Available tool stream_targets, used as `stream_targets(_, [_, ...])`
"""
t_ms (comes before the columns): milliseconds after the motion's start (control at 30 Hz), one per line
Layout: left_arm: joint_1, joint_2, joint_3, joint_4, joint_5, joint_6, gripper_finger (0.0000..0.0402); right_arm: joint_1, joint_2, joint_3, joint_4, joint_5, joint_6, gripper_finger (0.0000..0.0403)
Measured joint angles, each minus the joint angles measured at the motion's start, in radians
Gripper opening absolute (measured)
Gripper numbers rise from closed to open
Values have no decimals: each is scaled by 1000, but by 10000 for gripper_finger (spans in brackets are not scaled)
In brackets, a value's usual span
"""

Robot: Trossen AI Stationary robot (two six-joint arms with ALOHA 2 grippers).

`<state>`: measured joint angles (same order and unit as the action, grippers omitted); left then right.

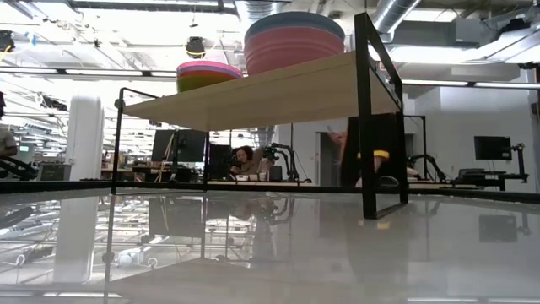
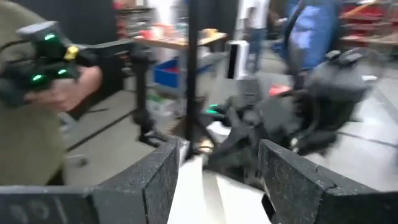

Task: Place and stack bowls onto a shelf
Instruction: Stack the large white bowl on the top of the large blue bowl on the shelf

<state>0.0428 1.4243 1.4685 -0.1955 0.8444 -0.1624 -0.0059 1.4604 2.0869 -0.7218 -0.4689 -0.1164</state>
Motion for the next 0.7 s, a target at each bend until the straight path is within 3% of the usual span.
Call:
stream_targets(167, [30, -17, 3, -176, -288, 143, 0, -3, -94, 3, -84, 136, 3, 245])
stream_targets(400, [-13, 5, 182, -492, -616, 374, 0, -2, -138, 0, -218, 213, 4, 245])
stream_targets(700, [-88, 190, 370, -802, -849, 590, 0, -3, -121, 1, -270, 213, 4, 244])
